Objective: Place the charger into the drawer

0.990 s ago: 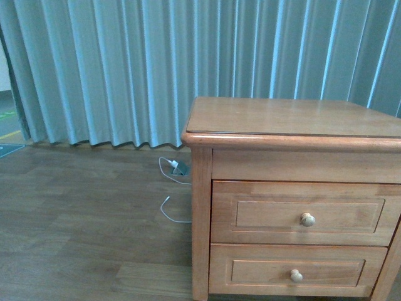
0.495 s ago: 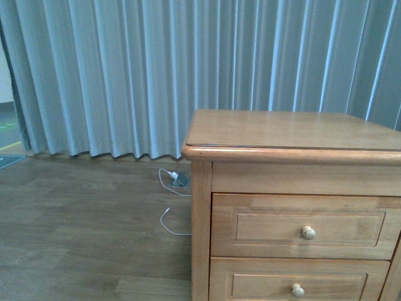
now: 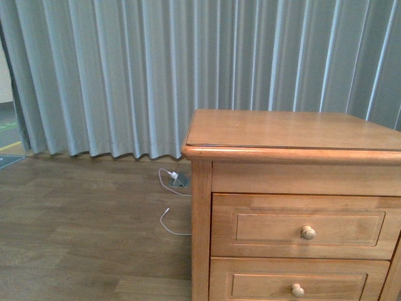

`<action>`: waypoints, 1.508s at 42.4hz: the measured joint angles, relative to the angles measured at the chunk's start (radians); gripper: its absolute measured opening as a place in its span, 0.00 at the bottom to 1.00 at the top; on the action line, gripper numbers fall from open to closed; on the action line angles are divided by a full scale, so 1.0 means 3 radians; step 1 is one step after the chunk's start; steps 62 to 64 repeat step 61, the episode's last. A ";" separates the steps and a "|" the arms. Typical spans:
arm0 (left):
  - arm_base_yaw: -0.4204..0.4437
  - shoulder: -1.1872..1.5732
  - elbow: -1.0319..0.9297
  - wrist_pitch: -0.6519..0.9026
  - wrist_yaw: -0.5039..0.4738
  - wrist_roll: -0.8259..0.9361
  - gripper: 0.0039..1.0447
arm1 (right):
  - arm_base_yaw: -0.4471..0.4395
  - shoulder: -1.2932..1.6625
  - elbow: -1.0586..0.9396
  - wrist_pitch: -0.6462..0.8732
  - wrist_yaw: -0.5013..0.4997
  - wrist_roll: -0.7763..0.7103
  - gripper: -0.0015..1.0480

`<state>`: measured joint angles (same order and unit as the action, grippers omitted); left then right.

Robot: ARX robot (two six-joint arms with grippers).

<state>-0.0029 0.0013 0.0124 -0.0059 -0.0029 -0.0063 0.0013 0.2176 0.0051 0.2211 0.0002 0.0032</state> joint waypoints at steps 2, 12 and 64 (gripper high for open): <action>0.0000 0.0000 0.0000 0.0000 0.0000 0.0000 0.95 | 0.0000 -0.0033 0.0000 -0.0036 -0.0001 0.0000 0.02; 0.0000 0.0000 0.0000 0.0000 -0.0001 0.0000 0.95 | 0.0000 -0.0619 0.0003 -0.0710 -0.0004 -0.0001 0.02; 0.0000 0.0000 0.0000 0.0000 0.0000 0.0000 0.95 | 0.0000 -0.0712 0.0003 -0.0732 -0.0004 -0.0008 0.85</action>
